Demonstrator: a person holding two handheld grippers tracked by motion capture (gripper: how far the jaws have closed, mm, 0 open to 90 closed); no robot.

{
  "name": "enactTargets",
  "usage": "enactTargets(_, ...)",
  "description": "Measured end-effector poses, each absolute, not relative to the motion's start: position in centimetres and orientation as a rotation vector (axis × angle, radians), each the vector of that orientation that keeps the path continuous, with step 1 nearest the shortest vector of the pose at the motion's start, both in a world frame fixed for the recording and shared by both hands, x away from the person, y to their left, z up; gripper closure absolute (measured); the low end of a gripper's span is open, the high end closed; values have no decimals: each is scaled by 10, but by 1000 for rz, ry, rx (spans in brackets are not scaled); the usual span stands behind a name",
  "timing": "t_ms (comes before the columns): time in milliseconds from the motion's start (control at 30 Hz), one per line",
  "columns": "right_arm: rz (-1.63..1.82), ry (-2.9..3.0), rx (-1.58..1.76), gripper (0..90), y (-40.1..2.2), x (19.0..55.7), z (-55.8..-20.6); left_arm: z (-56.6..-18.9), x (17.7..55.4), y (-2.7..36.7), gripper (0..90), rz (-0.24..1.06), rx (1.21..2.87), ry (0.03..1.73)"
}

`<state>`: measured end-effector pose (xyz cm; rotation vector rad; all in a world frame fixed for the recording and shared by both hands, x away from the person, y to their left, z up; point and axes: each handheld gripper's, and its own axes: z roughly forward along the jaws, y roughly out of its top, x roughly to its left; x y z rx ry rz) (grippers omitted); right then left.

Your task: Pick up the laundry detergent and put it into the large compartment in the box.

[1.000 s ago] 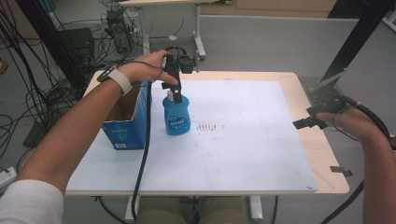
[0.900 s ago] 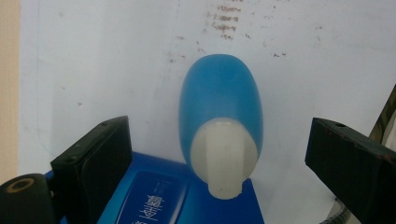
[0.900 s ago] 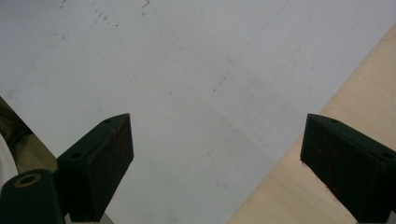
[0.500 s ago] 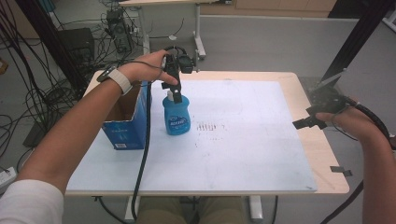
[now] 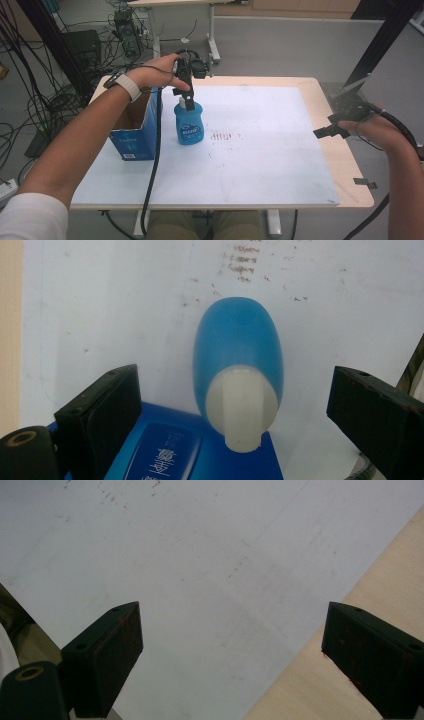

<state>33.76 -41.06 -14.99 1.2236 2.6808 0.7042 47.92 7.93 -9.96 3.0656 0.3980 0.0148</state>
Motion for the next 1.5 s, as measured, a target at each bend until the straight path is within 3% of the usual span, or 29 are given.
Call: enactTargets(1500, 707, 2676, 1222, 95, -411, 336, -149, -101, 479, 81, 78, 16, 3060, 413)
